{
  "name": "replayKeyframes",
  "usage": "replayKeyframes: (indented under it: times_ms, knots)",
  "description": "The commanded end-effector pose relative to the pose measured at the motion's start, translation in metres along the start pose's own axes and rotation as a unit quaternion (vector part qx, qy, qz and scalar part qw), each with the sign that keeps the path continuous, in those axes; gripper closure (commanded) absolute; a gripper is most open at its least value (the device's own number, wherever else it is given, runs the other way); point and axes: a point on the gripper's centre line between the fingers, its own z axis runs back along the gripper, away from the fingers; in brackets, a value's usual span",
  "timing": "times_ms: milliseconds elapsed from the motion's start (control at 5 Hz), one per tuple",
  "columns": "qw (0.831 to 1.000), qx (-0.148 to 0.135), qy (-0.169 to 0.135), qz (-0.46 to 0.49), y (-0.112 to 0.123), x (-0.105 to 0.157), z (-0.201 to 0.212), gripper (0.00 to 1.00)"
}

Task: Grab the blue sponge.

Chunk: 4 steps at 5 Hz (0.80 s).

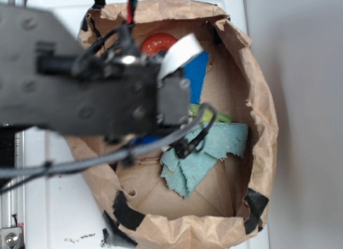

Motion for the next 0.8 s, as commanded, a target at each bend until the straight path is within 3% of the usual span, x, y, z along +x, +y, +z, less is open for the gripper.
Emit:
replayKeyframes:
  times_ms: [0,400,600]
  knots:
    - [1.0,-0.012,-0.017,0.008,0.009,0.015,0.013,0.0]
    - [1.0,-0.012,-0.017,0.008,0.009,0.015,0.013,0.0]
    - [0.993,-0.021,-0.005,0.119,0.015,0.009,0.003,0.0]
